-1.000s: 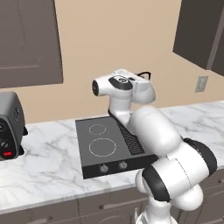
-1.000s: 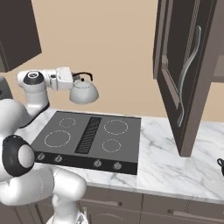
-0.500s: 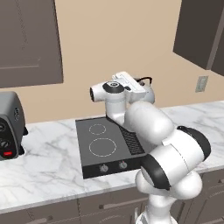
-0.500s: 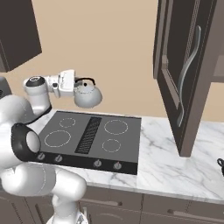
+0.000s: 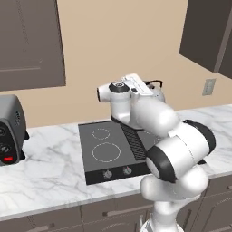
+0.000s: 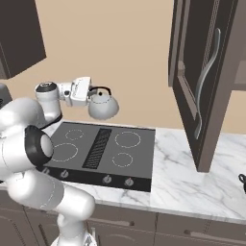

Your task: Pick the kettle from the cabinet and place it on a stove burner. Then pick the pot from the counter and place it on another stove burner. Finally, turn both burners on.

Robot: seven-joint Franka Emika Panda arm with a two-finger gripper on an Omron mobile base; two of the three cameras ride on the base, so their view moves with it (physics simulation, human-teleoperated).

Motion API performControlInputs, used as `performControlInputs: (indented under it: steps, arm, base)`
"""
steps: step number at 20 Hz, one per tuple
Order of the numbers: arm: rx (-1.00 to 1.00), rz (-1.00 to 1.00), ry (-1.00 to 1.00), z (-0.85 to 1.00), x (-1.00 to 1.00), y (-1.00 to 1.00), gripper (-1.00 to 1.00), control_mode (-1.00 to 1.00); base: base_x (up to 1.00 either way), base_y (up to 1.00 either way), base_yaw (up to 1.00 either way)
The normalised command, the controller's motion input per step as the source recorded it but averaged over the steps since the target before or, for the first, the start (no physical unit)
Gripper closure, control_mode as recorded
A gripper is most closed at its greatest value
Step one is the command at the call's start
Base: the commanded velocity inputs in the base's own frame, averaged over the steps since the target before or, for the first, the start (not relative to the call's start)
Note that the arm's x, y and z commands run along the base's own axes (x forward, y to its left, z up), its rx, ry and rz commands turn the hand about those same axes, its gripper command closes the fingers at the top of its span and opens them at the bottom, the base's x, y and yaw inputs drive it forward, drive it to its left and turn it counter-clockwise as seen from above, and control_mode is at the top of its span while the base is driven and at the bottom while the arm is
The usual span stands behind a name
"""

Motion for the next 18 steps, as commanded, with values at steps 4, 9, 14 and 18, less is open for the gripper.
performControlInputs:
  steps: [4,9,14,18]
  arm:
    - [0.0,-0.08,0.0,-0.14,0.11,-0.26,1.0,-1.0]
    - [0.0,-0.07,0.0,-0.26,0.16,-0.28,1.0,-1.0]
    - [0.0,-0.07,0.0,-0.33,0.16,-0.24,1.0,-1.0]
    - [0.0,-0.07,-0.02,-0.41,0.15,-0.18,1.0,-1.0]
  base:
    - [0.0,0.0,0.0]
    - [0.0,0.0,0.0]
    - [0.0,0.0,0.0]
    - [0.0,0.0,0.0]
